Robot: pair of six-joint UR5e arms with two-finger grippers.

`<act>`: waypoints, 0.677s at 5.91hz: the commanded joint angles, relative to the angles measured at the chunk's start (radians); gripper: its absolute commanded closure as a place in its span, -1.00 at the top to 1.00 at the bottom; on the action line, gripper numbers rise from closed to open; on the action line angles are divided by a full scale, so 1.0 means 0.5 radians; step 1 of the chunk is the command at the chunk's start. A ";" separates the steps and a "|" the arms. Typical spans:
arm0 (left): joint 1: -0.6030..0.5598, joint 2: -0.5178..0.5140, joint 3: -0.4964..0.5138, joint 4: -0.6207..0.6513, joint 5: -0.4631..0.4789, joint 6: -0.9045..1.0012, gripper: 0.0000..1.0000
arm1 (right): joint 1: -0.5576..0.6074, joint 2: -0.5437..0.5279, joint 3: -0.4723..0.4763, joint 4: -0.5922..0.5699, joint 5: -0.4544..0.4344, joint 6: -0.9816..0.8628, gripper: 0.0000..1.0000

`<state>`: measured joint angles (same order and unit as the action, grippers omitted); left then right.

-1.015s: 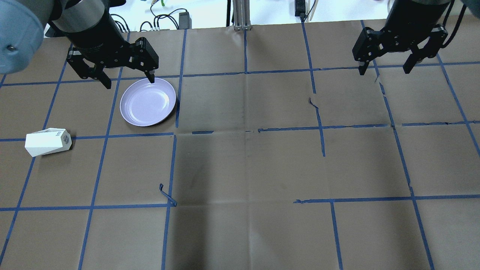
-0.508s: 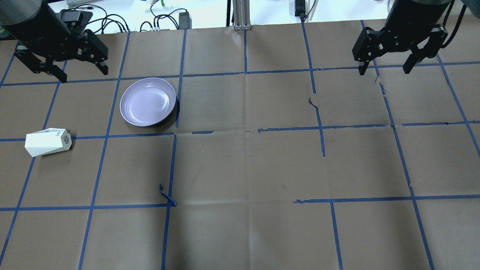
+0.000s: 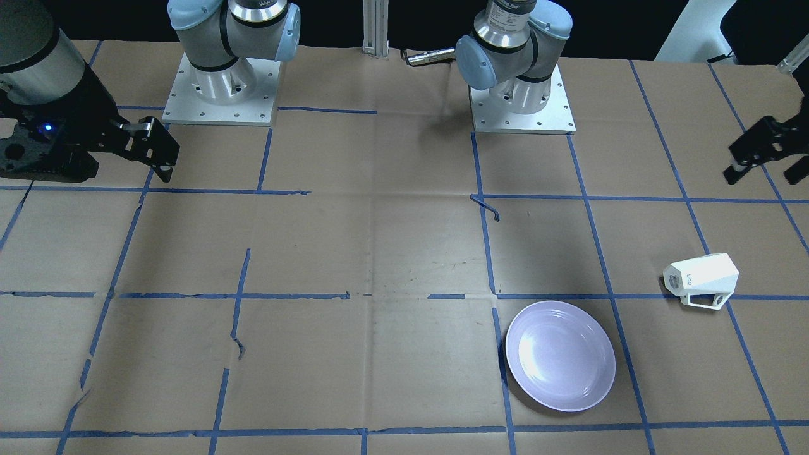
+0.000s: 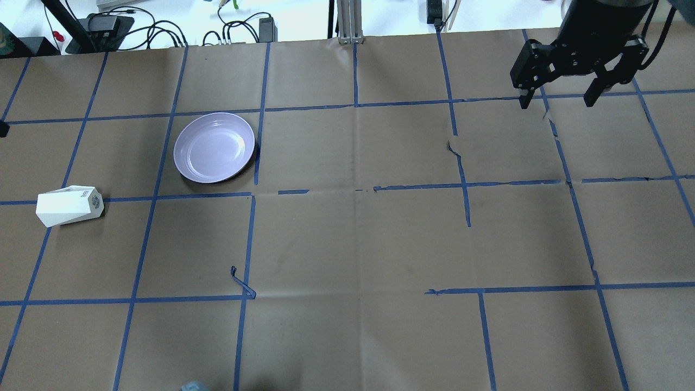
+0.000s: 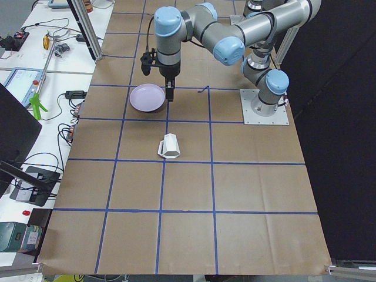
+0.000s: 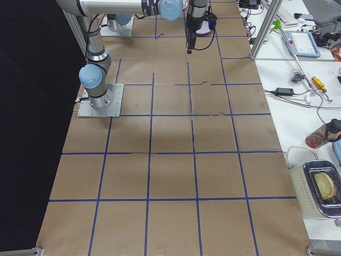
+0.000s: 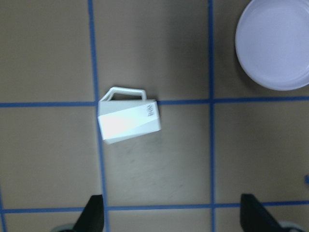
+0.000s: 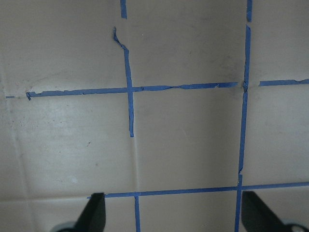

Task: Flip cup and place on plate
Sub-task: 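Lower the left gripper and grasp the white faceted cup lying sideways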

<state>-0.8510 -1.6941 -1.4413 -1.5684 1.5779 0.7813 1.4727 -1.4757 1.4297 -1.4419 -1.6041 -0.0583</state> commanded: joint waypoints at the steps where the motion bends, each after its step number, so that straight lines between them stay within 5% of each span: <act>1: 0.433 -0.270 0.148 0.133 0.044 0.708 0.99 | 0.000 0.000 0.000 0.000 -0.001 0.000 1.00; 4: 0.539 -0.400 0.216 0.018 -0.300 0.745 0.99 | 0.000 0.000 0.000 0.000 -0.001 0.000 1.00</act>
<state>-0.5911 -1.8760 -1.3379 -1.5244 1.5084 1.1511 1.4726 -1.4757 1.4297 -1.4420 -1.6045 -0.0583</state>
